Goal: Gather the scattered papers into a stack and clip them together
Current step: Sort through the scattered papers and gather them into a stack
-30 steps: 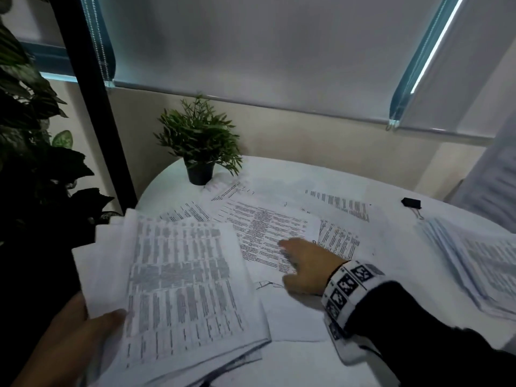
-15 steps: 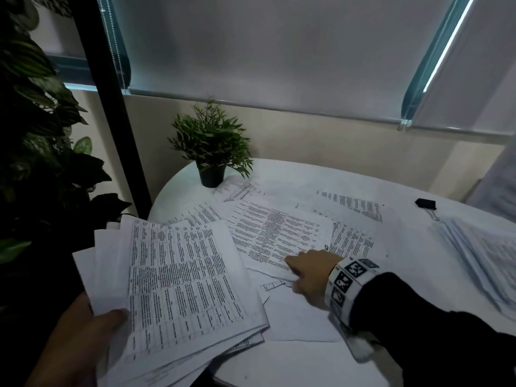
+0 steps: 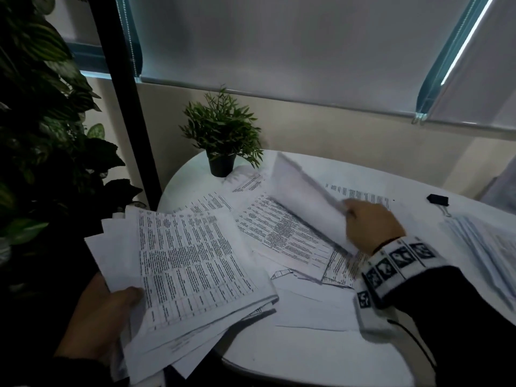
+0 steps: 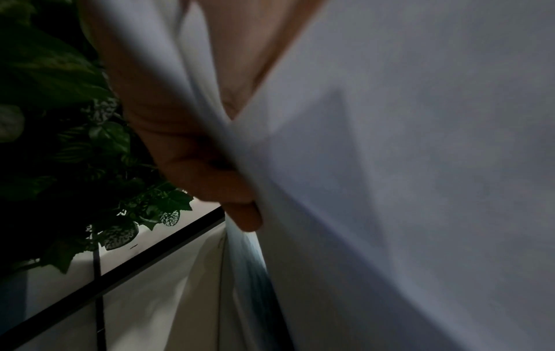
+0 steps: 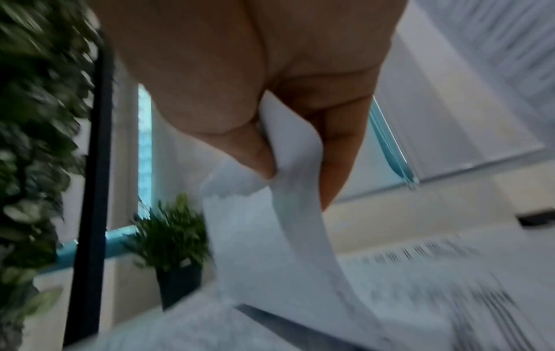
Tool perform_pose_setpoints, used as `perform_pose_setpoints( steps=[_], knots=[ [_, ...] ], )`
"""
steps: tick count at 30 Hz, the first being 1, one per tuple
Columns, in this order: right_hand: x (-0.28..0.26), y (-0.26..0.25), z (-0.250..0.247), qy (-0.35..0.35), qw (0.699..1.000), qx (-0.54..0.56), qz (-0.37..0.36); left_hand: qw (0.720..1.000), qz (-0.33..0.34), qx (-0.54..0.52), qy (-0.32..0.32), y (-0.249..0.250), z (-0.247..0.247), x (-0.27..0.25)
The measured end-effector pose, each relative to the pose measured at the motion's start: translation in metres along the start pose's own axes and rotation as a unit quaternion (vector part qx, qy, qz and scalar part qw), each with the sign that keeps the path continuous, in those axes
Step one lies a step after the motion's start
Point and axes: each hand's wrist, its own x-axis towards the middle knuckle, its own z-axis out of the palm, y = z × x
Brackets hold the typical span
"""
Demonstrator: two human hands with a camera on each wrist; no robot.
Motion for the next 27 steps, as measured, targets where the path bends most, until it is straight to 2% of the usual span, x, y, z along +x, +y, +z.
perform_pose_setpoints(
  steps=[2,4,7,9,10,12,13,14,15,17,18,20,22,25,27],
  knots=[
    [-0.017,-0.016,-0.016,0.071,0.997,0.03,-0.012,1.0,-0.011,-0.018,-0.001,-0.001,0.008,0.0],
    [-0.044,-0.051,-0.012,0.063,0.994,0.034,-0.088,0.998,-0.032,-0.056,-0.007,0.001,0.016,-0.006],
    [-0.088,-0.114,0.024,-0.058,0.964,0.048,-0.255,0.985,-0.079,-0.143,-0.06,0.01,0.022,-0.023],
    [-0.111,-0.147,0.041,-0.155,0.926,0.078,-0.336,0.949,-0.119,-0.252,-0.15,0.017,0.026,-0.033],
    [-0.117,-0.157,0.043,-0.205,0.903,0.11,-0.361,0.947,-0.107,-0.253,-0.167,0.02,0.026,-0.038],
    [-0.11,-0.158,0.044,-0.284,0.857,0.178,-0.392,0.978,-0.043,-0.17,-0.117,0.014,0.025,-0.038],
    [-0.099,-0.151,0.043,-0.306,0.849,0.209,-0.376,0.988,-0.02,-0.124,-0.091,0.006,0.025,-0.032],
    [-0.083,-0.138,0.042,-0.306,0.863,0.246,-0.317,0.992,-0.013,-0.088,-0.086,0.003,0.027,-0.03],
    [-0.063,-0.122,0.041,-0.271,0.893,0.281,-0.223,0.995,-0.017,-0.056,-0.076,0.0,0.026,-0.028],
    [-0.016,-0.077,0.042,-0.13,0.955,0.266,0.004,0.999,-0.041,0.0,-0.029,0.003,0.026,-0.027],
    [0.002,-0.055,0.045,-0.097,0.967,0.211,0.105,0.999,-0.036,0.018,-0.01,0.007,0.027,-0.029],
    [0.019,-0.022,0.054,-0.124,0.953,0.132,0.242,0.999,-0.027,0.04,0.002,0.015,0.028,-0.034],
    [0.025,-0.012,0.066,-0.153,0.934,0.141,0.292,0.998,-0.023,0.056,0.003,0.019,0.032,-0.035],
    [0.027,-0.021,0.073,-0.098,0.932,0.227,0.266,0.997,-0.012,0.071,-0.02,0.014,0.032,-0.035],
    [0.027,-0.021,0.065,-0.075,0.918,0.292,0.257,0.998,-0.01,0.052,-0.029,0.009,0.031,-0.03]
  ],
)
